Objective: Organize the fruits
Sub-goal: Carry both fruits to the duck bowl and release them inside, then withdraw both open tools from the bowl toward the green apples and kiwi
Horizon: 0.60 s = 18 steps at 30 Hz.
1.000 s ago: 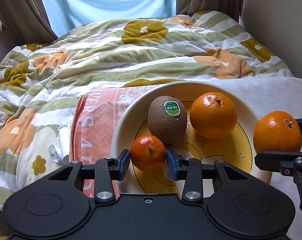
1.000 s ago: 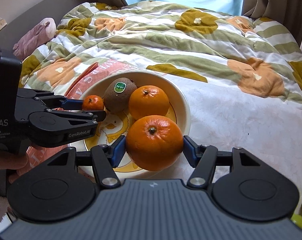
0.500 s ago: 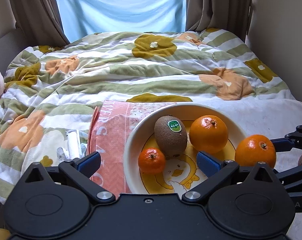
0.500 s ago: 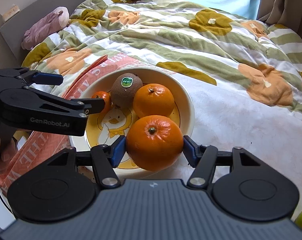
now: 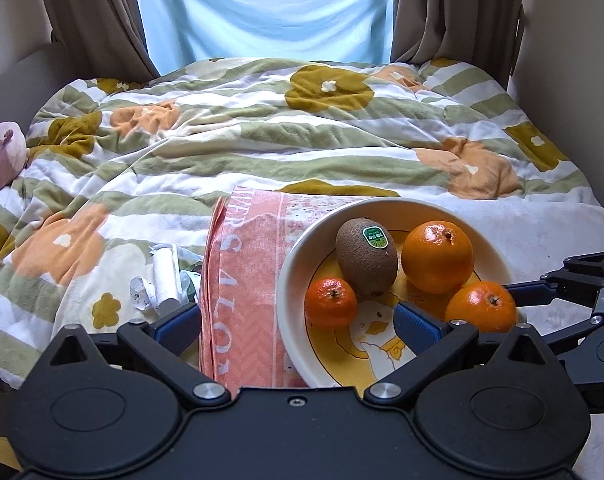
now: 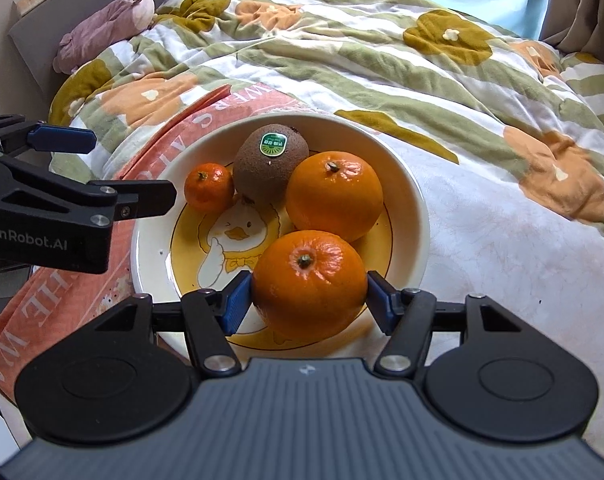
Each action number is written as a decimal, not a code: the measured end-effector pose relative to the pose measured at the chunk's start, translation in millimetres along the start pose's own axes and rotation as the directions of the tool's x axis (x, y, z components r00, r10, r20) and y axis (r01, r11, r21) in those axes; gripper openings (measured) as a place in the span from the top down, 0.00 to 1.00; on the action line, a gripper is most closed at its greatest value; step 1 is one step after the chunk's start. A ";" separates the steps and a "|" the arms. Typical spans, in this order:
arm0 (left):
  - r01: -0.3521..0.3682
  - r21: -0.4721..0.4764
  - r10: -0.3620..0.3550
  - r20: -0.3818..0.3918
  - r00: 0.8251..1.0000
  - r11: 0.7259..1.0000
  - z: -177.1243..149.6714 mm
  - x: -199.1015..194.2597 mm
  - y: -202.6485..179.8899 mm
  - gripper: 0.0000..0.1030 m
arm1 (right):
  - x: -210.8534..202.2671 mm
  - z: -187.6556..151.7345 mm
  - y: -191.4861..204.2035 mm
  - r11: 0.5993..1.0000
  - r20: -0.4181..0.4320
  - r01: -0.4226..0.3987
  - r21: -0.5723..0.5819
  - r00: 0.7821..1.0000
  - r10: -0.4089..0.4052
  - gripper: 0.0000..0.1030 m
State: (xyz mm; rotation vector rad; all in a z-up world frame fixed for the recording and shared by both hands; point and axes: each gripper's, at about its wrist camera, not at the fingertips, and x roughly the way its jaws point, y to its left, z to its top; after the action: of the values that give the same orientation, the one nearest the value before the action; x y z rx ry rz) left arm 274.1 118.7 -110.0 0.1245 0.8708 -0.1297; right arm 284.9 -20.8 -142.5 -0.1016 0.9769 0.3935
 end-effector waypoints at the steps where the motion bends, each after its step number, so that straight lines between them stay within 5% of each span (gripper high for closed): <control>1: 0.002 -0.004 -0.002 0.000 1.000 1.000 -0.5 -1.0 0.9 0.00 | -1.5 0.0 0.1 1.000 0.014 -0.004 0.004 1.000 0.004 0.16; 3: 0.005 -0.008 -0.005 -0.001 1.000 1.000 -2.1 -2.9 2.0 0.00 | -4.8 -0.2 -0.5 1.000 0.034 -0.008 0.013 0.999 0.008 0.00; 18: 0.013 0.005 -0.013 0.037 0.999 1.000 -0.6 -33.8 -0.1 0.00 | -46.5 -6.8 3.4 0.999 0.109 0.021 0.026 0.994 -0.024 0.00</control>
State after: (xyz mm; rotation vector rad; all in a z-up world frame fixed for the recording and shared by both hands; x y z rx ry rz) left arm 252.2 120.8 -84.4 0.1208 0.8349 -0.1461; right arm 255.3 -32.4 -107.8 -0.0678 0.8719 0.3622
